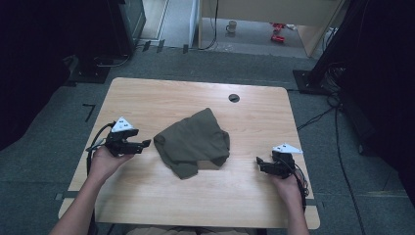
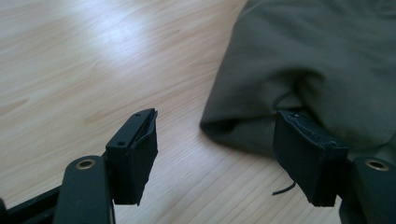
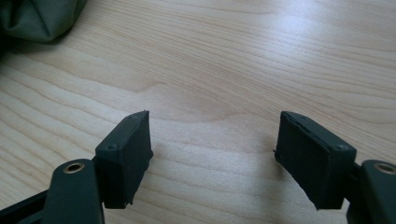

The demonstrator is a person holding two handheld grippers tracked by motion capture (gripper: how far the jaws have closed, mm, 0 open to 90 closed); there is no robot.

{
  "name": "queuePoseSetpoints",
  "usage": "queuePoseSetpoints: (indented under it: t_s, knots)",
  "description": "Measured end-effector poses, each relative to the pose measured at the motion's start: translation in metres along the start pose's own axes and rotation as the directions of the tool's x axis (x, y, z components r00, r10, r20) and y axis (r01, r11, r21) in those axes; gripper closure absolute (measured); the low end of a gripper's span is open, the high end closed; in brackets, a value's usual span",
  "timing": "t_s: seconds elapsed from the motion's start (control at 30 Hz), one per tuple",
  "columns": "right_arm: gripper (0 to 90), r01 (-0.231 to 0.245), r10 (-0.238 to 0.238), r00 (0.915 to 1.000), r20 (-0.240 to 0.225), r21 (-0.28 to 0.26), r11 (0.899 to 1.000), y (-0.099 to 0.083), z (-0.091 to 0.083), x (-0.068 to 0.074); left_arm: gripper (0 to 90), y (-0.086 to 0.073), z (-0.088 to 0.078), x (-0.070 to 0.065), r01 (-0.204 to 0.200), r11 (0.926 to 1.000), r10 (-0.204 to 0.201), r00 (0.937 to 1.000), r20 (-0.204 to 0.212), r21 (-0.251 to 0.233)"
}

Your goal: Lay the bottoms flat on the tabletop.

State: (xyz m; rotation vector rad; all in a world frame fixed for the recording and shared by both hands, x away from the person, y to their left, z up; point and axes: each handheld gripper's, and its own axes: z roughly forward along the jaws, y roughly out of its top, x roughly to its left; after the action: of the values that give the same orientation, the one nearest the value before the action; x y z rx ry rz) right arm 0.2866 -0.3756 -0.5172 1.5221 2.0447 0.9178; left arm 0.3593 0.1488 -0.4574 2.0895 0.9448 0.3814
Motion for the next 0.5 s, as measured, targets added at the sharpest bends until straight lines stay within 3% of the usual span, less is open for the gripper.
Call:
queuePoseSetpoints:
  t_s: [0.1, 0.23, 0.5]
  knots:
    - [27.5, 0.003, -0.003, 0.9999, -0.010, -0.002, 1.000, 0.001, -0.002, 0.002, 34.7, 0.012, -0.002, -0.011, -0.046, 0.9989, 0.046, 0.9986, 0.026, -0.012]
    - [30.5, -0.003, 0.003, 0.9998, -0.019, -0.017, 1.000, 0.003, -0.004, 0.004, 35.1, 0.021, -0.002, -0.020, -0.070, 0.9974, 0.070, 0.9963, 0.049, -0.021]
    - [34.3, -0.007, 0.007, 0.9985, -0.054, -0.013, 1.000, 0.005, -0.005, 0.006, 36.6, 0.043, 0.000, -0.046, -0.129, 0.9910, 0.132, 0.9843, 0.117, -0.034]
